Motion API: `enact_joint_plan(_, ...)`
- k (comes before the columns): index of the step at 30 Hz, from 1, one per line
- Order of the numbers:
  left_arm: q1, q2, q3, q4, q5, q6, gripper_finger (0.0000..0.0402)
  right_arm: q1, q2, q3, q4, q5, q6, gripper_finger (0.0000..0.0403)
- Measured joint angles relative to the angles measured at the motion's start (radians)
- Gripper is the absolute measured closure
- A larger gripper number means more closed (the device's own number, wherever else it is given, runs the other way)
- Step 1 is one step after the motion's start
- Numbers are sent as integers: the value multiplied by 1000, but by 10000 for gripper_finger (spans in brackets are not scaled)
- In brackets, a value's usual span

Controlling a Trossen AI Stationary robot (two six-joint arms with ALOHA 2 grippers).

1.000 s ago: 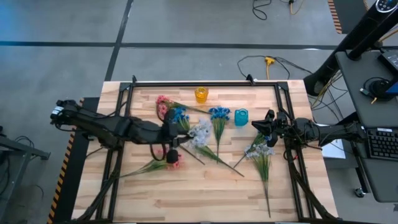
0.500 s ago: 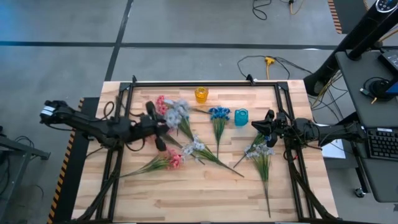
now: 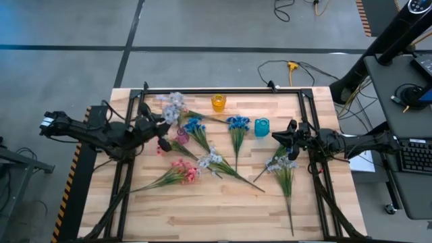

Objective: Sort flowers into vase by color
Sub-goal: Put the left white flowers into the purple vase

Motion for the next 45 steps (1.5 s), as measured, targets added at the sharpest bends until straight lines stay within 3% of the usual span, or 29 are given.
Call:
enact_joint_plan(15,82,-65,-147,101,60,-48,365,0,0,0,1,1,0,369)
enact_joint_plan(45,98,-23,-176,113,61,-109,364,0,0,0,2,1,0,369)
